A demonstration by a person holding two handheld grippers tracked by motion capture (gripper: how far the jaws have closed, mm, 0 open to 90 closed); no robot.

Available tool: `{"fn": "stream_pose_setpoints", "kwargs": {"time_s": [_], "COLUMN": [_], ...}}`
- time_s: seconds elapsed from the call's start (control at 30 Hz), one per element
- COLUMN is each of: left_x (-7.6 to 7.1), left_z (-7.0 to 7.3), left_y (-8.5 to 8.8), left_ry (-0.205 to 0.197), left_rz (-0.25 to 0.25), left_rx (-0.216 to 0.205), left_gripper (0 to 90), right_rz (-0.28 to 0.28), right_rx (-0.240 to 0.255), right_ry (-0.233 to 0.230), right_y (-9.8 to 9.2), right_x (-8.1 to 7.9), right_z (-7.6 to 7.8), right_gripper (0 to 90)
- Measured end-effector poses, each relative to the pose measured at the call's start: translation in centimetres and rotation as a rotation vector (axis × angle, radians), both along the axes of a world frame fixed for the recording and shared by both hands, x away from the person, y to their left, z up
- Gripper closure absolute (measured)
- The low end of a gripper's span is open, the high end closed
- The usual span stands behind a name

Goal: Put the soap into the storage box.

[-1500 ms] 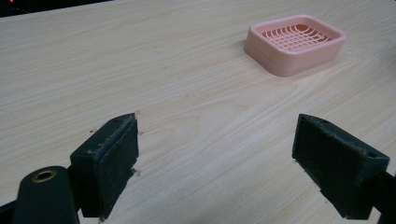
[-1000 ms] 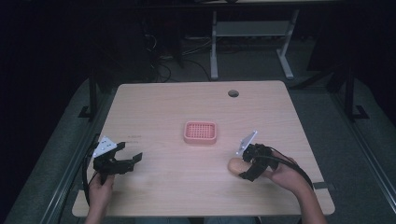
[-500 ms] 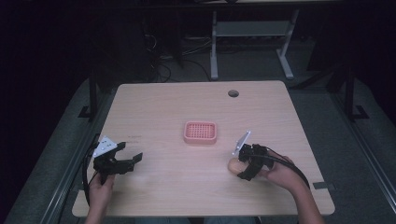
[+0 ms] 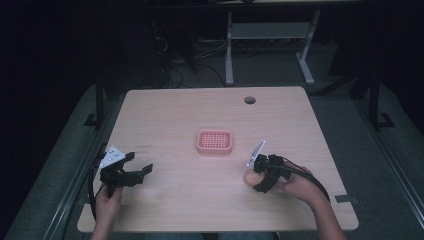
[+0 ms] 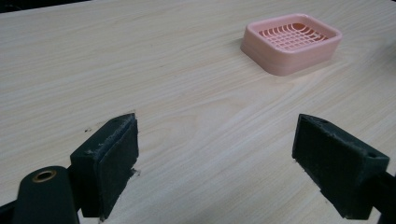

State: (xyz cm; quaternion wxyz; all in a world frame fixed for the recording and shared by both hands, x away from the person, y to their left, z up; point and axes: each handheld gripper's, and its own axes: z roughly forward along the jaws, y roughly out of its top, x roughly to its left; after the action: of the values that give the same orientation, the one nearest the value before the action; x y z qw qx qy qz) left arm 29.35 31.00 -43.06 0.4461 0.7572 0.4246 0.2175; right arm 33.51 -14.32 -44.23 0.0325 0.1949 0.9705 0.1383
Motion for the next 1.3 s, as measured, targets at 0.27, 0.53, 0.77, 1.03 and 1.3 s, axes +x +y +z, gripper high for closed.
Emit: {"fn": "stream_pose_setpoints", "kwargs": {"time_s": [0.27,0.53,0.77,1.03,1.3], "left_x": [0.0,0.01,0.0,-0.04,-0.04], "left_z": [0.01,0.03,0.07,0.1,0.14], "left_y": [0.03,0.06,0.12,0.18,0.29], "left_ry": [0.0,0.0,0.001,0.001,-0.002], "left_rz": [0.002,0.002,0.004,0.008,0.01], "left_rx": [-0.007,-0.008,-0.008,-0.014,-0.009], "left_gripper": [14.3,14.2,14.2,14.3,14.2], "right_rz": [-0.001,0.004,0.016,0.035,0.039], "right_rx": [-0.008,0.0,-0.004,-0.02,-0.007], "right_ry": [0.016,0.027,0.027,0.013,0.004], "right_y": [0.11,-0.03,0.06,0.21,0.2], "right_x": [0.22,0.39,0.29,0.17,0.08], "right_z": [-0.24,-0.3,-0.22,-0.17,0.18], "right_gripper": [30.1,31.1,31.6,31.8,31.9]}}
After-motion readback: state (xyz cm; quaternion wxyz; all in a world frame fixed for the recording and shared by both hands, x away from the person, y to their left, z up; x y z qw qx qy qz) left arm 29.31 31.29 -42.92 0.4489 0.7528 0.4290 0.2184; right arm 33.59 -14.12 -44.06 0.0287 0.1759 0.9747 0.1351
